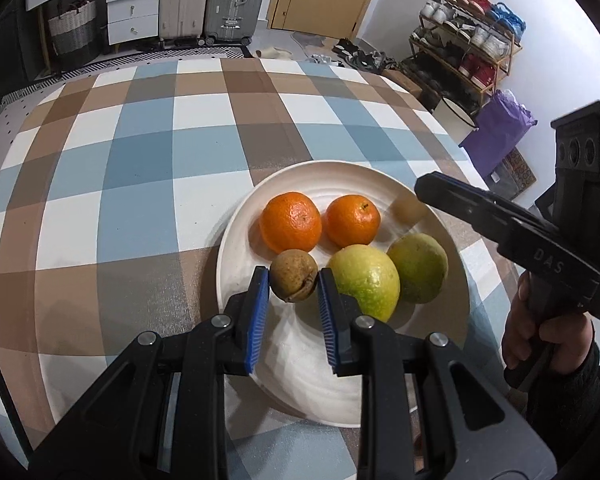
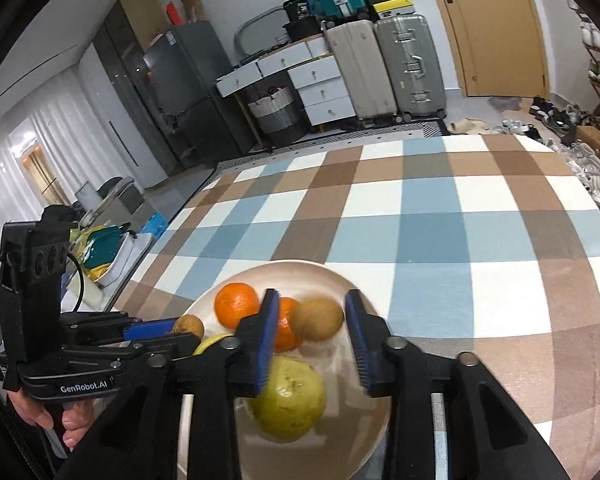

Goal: Organize fruits
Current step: 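Carry both kiwis onto the plate and lower them, then open both tools to release the kiwis on the plate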

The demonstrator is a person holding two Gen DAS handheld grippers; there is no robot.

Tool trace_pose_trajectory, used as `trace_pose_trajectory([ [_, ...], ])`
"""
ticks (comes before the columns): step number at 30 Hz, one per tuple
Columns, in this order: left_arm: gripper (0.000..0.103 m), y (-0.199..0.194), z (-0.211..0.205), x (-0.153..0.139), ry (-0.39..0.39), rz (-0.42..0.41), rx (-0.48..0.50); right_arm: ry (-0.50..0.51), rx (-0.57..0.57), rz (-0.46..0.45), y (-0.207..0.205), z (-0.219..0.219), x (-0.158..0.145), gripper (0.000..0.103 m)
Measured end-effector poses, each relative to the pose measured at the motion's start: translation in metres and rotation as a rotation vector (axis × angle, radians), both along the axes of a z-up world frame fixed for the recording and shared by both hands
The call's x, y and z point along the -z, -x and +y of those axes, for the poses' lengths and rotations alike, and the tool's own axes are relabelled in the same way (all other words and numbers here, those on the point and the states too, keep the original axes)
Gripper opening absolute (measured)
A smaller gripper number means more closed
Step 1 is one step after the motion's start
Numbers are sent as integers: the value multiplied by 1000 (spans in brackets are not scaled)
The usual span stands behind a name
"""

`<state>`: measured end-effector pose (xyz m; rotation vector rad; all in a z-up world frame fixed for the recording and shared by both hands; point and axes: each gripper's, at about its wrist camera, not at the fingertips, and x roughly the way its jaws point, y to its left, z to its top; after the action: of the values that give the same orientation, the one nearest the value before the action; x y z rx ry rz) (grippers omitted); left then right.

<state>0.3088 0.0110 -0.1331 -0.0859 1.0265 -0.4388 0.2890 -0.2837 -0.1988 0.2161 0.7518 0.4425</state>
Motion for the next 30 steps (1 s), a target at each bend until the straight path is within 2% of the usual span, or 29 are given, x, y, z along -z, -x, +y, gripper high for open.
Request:
trace_pose_trajectory([
  [4,22,-2,4,-1,19,7,-23,-31,-3,4,0,-4,1,46],
  [18,23,33,8,-26,-14,-19,-60,-63,-13,-81,38,-12,-32,50],
  [24,30,61,7,-35,-30,-42,-83,-40,-43,-136,69,-11,-52,50],
  [26,41,70,5,-37,-42,-45,-87,-44,-36,-146,79,-15,-57,50],
  [30,52,90,1,-44,-66,-54,-111,-41,-40,-165,95,-17,-65,51],
])
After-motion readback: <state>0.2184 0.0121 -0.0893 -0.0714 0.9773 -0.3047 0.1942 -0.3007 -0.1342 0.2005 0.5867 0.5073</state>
